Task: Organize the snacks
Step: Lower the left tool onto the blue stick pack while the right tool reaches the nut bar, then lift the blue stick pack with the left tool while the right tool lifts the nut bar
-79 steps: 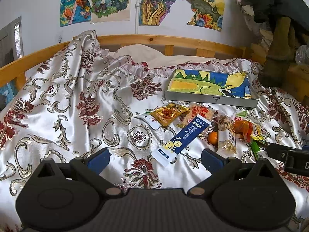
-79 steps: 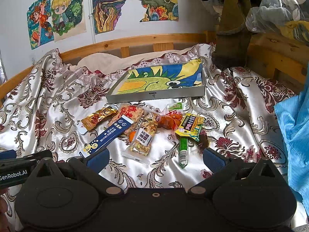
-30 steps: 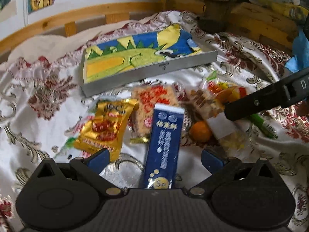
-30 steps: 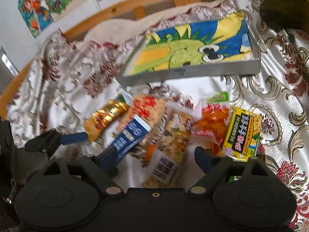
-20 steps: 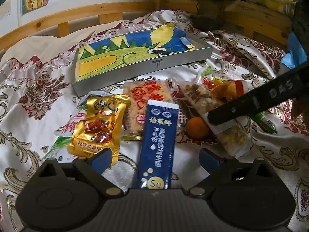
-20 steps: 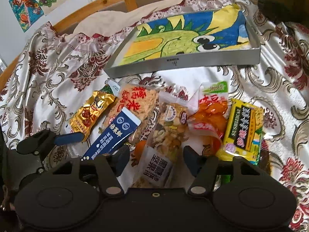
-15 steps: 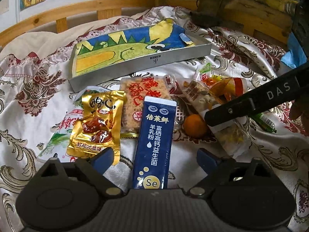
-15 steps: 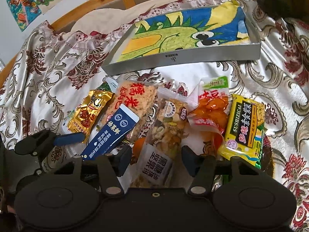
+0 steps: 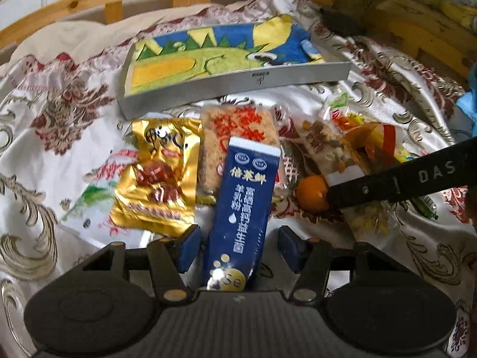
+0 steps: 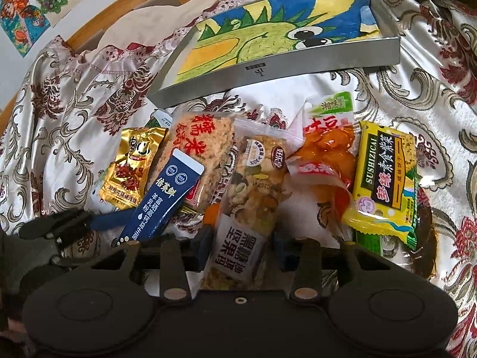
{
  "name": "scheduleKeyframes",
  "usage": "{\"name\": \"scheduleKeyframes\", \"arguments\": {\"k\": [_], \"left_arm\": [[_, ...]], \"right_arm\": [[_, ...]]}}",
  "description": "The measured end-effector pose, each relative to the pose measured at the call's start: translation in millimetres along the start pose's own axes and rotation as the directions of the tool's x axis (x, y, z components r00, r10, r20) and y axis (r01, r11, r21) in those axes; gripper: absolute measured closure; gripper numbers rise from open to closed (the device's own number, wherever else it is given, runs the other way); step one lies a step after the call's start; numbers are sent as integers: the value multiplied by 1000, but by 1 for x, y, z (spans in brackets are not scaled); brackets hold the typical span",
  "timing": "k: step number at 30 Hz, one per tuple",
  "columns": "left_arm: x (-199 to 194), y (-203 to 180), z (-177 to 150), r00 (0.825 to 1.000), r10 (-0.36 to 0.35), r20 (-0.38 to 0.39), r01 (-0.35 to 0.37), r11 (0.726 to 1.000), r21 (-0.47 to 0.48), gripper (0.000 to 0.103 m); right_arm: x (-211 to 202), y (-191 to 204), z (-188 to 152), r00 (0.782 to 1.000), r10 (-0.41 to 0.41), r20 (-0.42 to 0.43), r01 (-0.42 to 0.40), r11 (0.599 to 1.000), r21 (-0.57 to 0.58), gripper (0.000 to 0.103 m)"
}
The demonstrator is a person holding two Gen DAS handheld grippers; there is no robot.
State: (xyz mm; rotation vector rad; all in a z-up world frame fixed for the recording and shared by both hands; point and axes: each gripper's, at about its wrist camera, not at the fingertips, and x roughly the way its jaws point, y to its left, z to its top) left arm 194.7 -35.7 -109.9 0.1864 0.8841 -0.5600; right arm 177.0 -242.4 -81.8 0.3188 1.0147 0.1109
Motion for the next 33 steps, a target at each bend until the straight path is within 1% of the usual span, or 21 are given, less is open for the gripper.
{"name": "scheduleKeyframes", "arguments": {"k": [2, 3, 4, 6, 8, 9, 12, 16, 19, 22, 24, 26, 29, 30, 32, 33], "left_arm": [[-1, -2, 0, 1000, 11, -11, -11, 1000, -22, 43], [-1, -2, 0, 1000, 11, -20, -12, 999, -35, 47], [-2, -1, 1, 1000, 10, -29, -11, 999, -46, 55], [-5, 2, 1, 999, 8, -43, -11, 997, -77, 59], [-9, 5, 0, 999, -12, -44, 7, 993, -115, 63], [-10, 5, -1, 999, -9, -48, 3, 992, -124, 65], [-15, 1, -3, 998, 25, -54, -32, 990, -134, 68], [-29, -8, -3, 999, 39, -37, -45, 985, -166, 70], [-43, -17, 2, 998, 64, -3, -63, 984, -167, 70], [-58, -22, 9, 995, 87, 48, -77, 982, -174, 70], [-67, -22, 15, 993, 92, 79, -76, 978, -193, 70], [-74, -20, 25, 987, 109, 114, -85, 976, -202, 70], [-76, -17, 48, 974, 179, 137, -148, 966, -211, 70], [-76, -15, 57, 970, 191, 147, -156, 962, -223, 70], [-75, -11, 78, 962, 197, 187, -149, 958, -244, 70], [-72, -10, 90, 957, 198, 210, -143, 957, -251, 70]], "right_arm": [[-1, -1, 0, 1000, 0, -1, 0, 1000, 8, 61], [-2, -1, -1, 1000, -2, -2, 2, 1000, 6, 61], [-3, 0, -1, 1000, -3, -2, 3, 1000, 3, 61], [-4, -1, -2, 1000, -1, 1, 1, 1000, 5, 61], [-7, -1, -2, 1000, 7, -1, -7, 1000, 12, 61], [-8, 0, -2, 1000, 7, -1, -7, 1000, 13, 61], [-15, 1, -4, 1000, 14, 7, -14, 1000, 12, 61], [-25, 1, -8, 999, 26, 22, -26, 1000, 13, 62], [-36, 1, -11, 998, 48, 44, -49, 999, 12, 62], [-51, 3, -11, 991, 99, 89, -100, 995, 15, 62], [-63, 4, -10, 983, 123, 137, -126, 992, 11, 62], [-75, 5, -8, 970, 135, 203, -136, 991, -5, 62], [-88, 4, 1, 943, 114, 312, -106, 993, -45, 62], [-91, 4, 6, 931, 105, 350, -90, 994, -59, 62], [-94, 1, 17, 900, 88, 428, -55, 995, -87, 62], [-96, -1, 22, 880, 80, 468, -38, 994, -98, 62]]}}
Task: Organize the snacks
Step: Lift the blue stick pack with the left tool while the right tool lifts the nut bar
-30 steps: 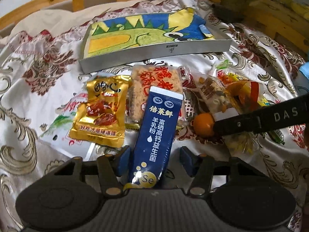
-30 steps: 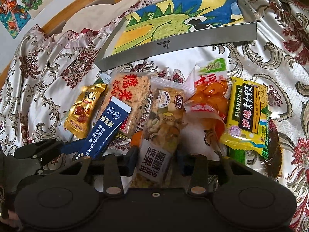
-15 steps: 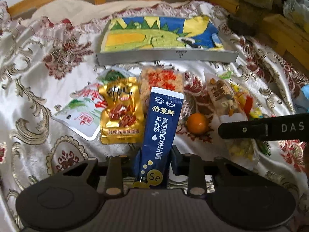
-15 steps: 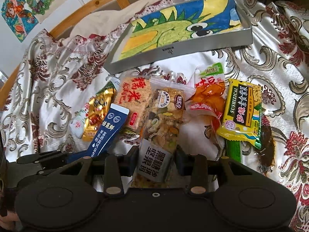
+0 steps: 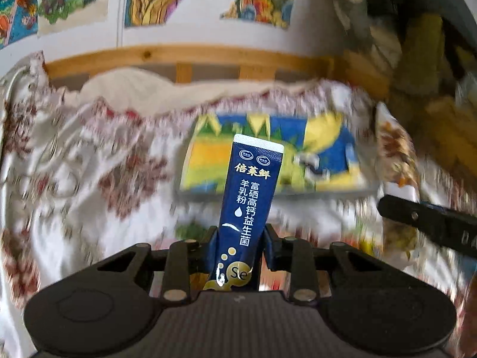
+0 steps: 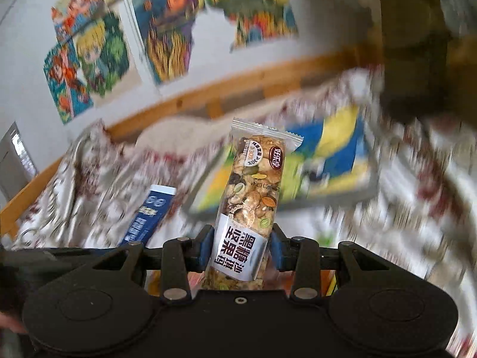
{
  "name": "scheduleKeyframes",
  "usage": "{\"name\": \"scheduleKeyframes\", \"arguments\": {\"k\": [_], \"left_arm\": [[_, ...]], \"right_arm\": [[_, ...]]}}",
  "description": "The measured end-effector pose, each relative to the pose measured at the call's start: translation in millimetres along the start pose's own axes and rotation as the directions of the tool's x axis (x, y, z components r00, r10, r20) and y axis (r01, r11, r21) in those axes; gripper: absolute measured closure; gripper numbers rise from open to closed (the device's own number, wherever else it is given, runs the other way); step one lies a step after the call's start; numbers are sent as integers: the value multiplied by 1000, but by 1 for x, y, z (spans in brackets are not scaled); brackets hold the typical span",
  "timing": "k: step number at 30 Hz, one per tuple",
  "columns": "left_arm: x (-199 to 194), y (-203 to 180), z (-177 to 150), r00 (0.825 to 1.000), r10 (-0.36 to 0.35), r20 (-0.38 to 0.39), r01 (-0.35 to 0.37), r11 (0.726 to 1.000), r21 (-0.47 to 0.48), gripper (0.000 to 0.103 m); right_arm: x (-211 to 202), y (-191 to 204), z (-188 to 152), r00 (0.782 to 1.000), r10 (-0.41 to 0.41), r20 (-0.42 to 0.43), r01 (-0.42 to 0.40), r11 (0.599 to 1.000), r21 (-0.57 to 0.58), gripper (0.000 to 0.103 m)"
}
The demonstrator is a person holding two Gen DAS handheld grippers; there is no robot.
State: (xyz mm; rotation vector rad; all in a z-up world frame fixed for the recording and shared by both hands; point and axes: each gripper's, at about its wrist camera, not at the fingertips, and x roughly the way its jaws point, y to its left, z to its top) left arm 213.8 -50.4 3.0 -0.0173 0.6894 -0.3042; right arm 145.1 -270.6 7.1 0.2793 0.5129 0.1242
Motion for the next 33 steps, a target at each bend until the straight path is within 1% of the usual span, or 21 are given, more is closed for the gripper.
{"name": "scheduleKeyframes", "arguments": {"k": [3, 5, 7, 9, 11, 15, 16, 18, 20, 23, 25, 28, 31, 33], "left_arm": [[20, -7, 25, 999, -4, 44, 4, 1000, -17, 70], [38, -11, 42, 998, -10, 67, 13, 999, -37, 70], [59, -14, 56, 996, -12, 88, 16, 999, -50, 70], [79, -15, 65, 994, -15, 104, 21, 998, -57, 70], [102, -14, 74, 994, -16, 104, 24, 997, -70, 70], [144, -8, 84, 996, -4, 84, 10, 997, -77, 70], [154, -6, 86, 997, 2, 81, 4, 997, -77, 70], [171, -1, 88, 997, 11, 76, -5, 997, -76, 70], [185, 5, 89, 997, 26, 69, -21, 997, -78, 70], [204, 16, 87, 998, 49, 40, -45, 994, -95, 70], [211, 25, 84, 998, 57, 20, -54, 993, -107, 70], [220, 36, 79, 997, 80, -9, -81, 990, -117, 70], [224, 44, 72, 996, 88, -34, -91, 986, -140, 70], [228, 47, 67, 995, 89, -53, -96, 986, -136, 70]], "right_arm": [[9, -12, 16, 993, -24, 117, 25, 1000, -15, 61], [20, -23, 31, 981, -39, 189, 41, 999, -6, 61], [33, -33, 43, 969, -57, 242, 56, 998, 12, 61], [51, -44, 52, 960, -78, 268, 73, 997, 27, 61], [73, -57, 59, 956, -108, 273, 105, 994, 25, 61], [116, -79, 67, 953, -163, 255, 151, 986, 67, 61], [126, -86, 69, 953, -170, 251, 150, 984, 96, 61], [144, -94, 69, 963, -147, 225, 120, 985, 127, 61], [161, -94, 65, 968, -148, 203, 127, 985, 114, 61], [183, -92, 56, 980, -154, 128, 143, 986, 90, 61], [195, -89, 50, 984, -158, 83, 152, 986, 74, 61], [204, -82, 40, 986, -167, 29, 166, 985, 48, 61], [212, -78, 30, 986, -165, -27, 166, 985, 44, 61], [218, -75, 25, 984, -167, -60, 169, 985, 30, 62]]}}
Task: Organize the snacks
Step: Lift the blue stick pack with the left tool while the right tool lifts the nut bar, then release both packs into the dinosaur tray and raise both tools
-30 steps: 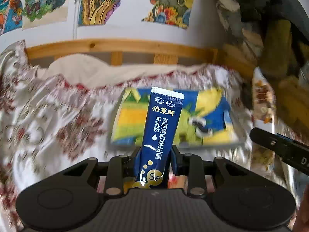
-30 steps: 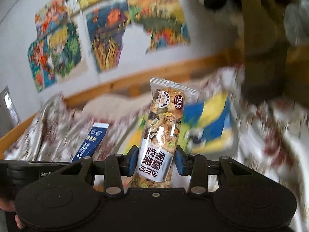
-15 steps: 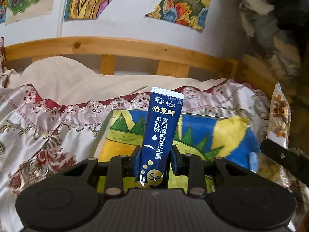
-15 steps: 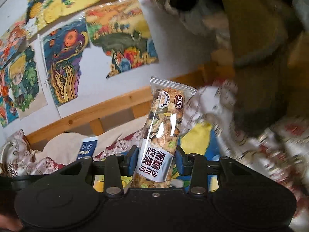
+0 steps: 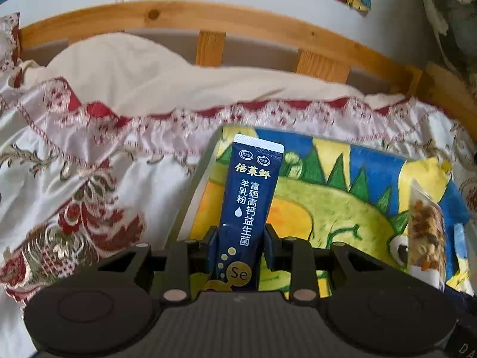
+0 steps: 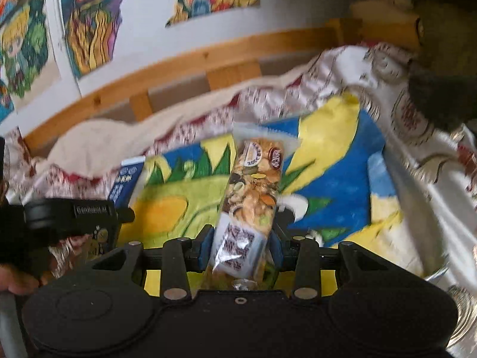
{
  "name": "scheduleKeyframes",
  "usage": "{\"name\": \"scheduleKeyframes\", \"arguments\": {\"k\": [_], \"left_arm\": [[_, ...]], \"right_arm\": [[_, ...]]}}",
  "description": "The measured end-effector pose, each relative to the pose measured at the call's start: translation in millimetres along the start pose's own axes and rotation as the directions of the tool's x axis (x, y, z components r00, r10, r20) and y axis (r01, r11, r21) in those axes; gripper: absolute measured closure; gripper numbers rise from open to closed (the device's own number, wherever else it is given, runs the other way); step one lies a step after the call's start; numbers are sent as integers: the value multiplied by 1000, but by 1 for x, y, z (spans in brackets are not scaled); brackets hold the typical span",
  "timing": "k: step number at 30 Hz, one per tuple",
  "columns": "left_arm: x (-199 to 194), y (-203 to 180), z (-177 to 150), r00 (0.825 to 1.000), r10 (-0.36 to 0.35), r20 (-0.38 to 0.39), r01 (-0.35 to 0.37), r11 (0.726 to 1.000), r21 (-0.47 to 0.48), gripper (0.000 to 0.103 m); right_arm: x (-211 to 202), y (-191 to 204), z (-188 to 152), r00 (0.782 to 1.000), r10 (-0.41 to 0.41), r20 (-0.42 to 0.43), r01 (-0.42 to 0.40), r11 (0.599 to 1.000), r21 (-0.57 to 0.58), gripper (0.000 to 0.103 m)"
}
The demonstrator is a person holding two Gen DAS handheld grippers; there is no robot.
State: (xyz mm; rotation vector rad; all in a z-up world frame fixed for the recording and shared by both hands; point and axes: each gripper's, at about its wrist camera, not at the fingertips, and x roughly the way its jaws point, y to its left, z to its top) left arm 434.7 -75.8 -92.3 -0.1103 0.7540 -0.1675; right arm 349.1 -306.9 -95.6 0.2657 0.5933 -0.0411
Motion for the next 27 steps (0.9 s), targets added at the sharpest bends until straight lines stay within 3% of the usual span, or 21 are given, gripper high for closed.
{"name": "scheduleKeyframes", "arguments": {"k": [11, 18, 20, 22, 27], "left_arm": [[-4, 8, -23, 998, 19, -54, -19, 1000, 3, 71], [-15, 12, -24, 997, 17, -72, -17, 1000, -12, 67], [-19, 11, -22, 997, 16, -70, -18, 1000, -16, 62], [-26, 12, -20, 998, -11, -64, 8, 999, -42, 48], [-52, 8, -19, 999, -35, -29, 33, 998, -58, 33]], "right_arm": [[3, 14, -9, 988, 53, -145, -67, 993, -99, 64], [-7, 21, -10, 984, 50, -172, -74, 988, -135, 63], [-9, 22, -9, 985, 53, -164, -76, 987, -139, 61], [-13, 22, -7, 987, 59, -147, -79, 988, -131, 57], [-34, 23, 1, 994, 63, -85, -73, 990, -123, 47]]}}
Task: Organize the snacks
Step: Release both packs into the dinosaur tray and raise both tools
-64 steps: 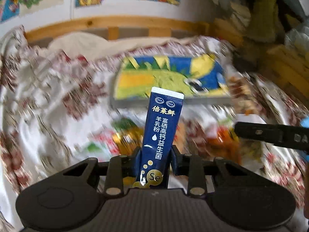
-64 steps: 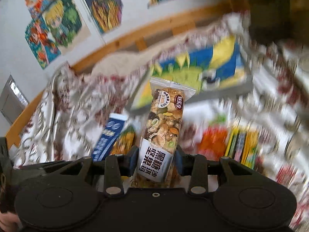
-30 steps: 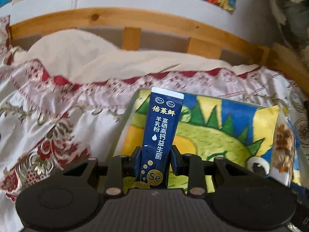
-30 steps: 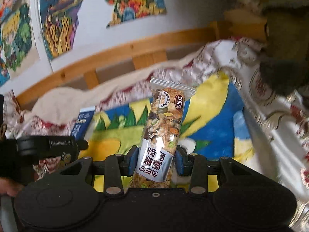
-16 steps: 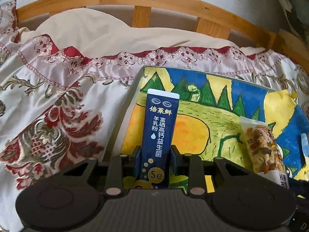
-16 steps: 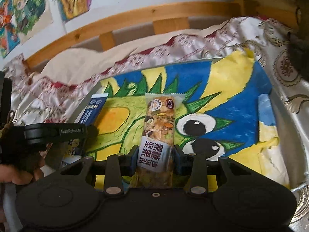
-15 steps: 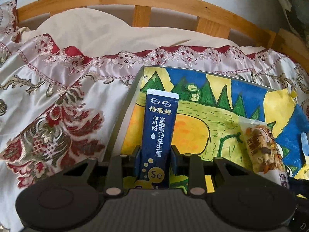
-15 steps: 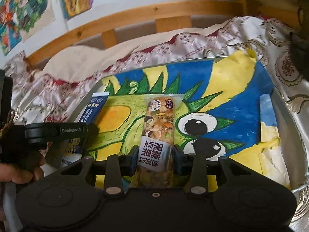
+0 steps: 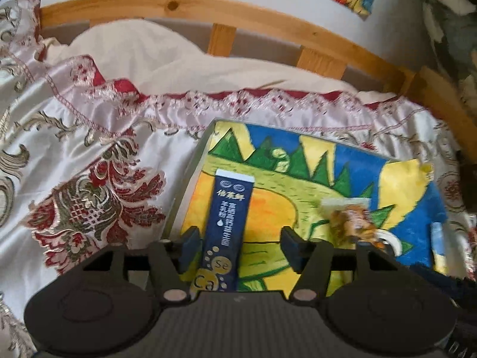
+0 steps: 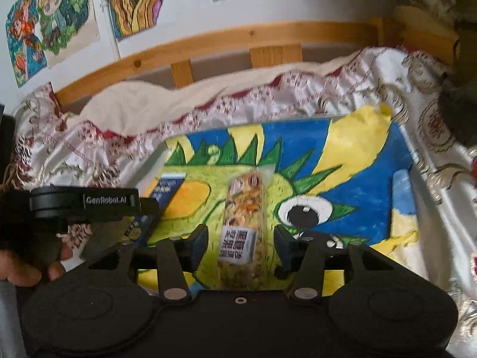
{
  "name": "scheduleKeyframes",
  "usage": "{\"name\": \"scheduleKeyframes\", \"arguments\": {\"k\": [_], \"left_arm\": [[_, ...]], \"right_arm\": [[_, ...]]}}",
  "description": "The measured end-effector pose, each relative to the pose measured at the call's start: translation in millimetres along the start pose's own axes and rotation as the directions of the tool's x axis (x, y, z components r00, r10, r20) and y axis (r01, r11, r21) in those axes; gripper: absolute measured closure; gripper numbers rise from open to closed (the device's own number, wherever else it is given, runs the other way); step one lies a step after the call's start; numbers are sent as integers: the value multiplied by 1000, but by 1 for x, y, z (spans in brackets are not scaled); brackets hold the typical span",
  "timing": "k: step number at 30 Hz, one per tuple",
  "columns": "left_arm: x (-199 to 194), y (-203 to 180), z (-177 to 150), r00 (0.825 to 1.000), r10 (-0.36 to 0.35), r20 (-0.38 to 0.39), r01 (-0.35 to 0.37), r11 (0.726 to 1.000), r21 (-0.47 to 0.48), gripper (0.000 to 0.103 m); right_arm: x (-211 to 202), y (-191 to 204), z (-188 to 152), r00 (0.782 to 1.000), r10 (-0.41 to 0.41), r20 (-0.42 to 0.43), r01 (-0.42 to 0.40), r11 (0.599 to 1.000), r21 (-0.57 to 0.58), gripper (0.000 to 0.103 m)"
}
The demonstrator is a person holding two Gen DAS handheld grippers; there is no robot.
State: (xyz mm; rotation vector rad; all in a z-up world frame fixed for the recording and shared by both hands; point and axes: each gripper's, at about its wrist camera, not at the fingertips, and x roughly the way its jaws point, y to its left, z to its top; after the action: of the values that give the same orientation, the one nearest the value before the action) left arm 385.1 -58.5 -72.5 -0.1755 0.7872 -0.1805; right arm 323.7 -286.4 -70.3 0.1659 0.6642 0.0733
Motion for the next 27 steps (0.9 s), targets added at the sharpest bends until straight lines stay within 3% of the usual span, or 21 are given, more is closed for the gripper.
{"name": "scheduleKeyframes", "arguments": {"k": [4, 7, 13, 22, 27], "left_arm": [[-42, -7, -5, 997, -13, 82, 12, 1000, 9, 15], [-78, -6, -9, 990, -32, 135, 36, 999, -31, 6], [-152, -10, -30, 968, -35, 247, 47, 998, -44, 1], [-245, -28, -79, 935, -56, 349, 36, 997, 64, 0], [-281, -29, -115, 929, -75, 363, 39, 994, 106, 0]], "right_arm": [[-31, 1, 6, 998, -17, 63, 16, 1000, 11, 38], [-62, 3, 10, 993, -24, 118, 23, 1000, 7, 22], [-140, 17, 0, 972, -36, 231, 45, 998, -32, 4], [-264, 30, -49, 915, -76, 396, 97, 995, -32, 1], [-307, 27, -87, 912, -116, 394, 122, 993, 12, 1]]}}
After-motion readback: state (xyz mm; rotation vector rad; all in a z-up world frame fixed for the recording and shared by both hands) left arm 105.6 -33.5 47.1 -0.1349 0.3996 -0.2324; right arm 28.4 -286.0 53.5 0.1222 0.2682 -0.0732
